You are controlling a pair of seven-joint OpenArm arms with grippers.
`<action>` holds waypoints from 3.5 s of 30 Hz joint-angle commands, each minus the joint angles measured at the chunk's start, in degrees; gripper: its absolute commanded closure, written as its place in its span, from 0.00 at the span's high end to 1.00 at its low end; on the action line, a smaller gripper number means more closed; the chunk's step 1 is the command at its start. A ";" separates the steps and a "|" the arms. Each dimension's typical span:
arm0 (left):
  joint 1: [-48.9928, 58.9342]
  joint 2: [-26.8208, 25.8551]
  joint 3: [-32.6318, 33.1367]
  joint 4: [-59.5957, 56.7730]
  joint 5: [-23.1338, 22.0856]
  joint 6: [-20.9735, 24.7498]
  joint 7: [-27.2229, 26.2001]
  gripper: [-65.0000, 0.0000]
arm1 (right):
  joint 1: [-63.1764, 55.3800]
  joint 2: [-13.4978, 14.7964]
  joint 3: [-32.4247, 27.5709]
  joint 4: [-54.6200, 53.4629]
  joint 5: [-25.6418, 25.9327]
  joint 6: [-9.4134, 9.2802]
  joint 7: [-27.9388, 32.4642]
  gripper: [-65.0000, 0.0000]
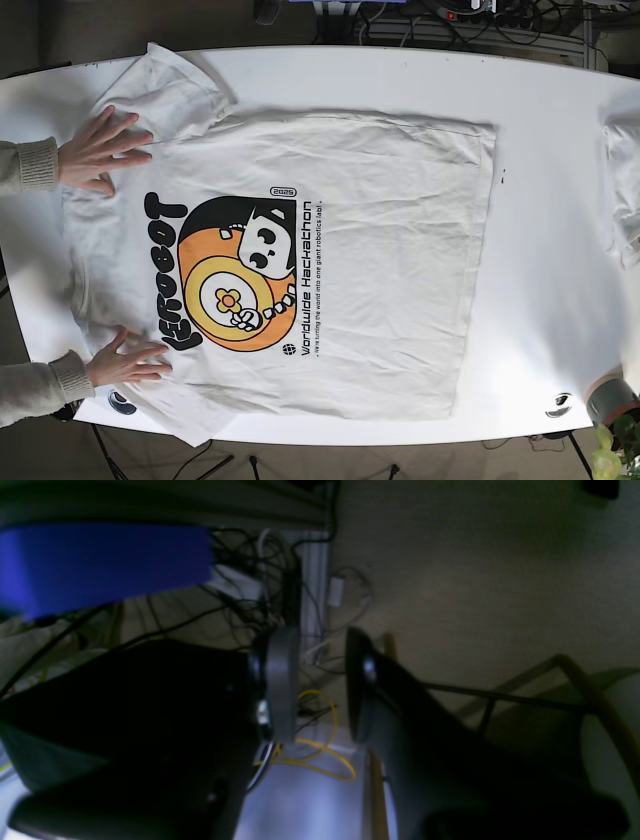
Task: Fold the T-shirt properly
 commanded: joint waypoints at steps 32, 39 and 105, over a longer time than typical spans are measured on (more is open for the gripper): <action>26.50 3.71 -0.39 48.02 -10.25 0.33 -0.17 0.80 | -27.87 4.19 10.88 37.83 0.40 0.41 0.57 0.22; 26.41 3.71 -1.80 50.04 -14.47 0.33 -0.26 0.80 | -27.87 2.69 13.69 44.87 0.40 0.41 0.57 0.22; -4.45 1.68 -25.27 49.69 -24.49 -21.21 26.99 0.80 | 6.56 1.73 43.23 35.64 53.32 0.59 -44.44 0.48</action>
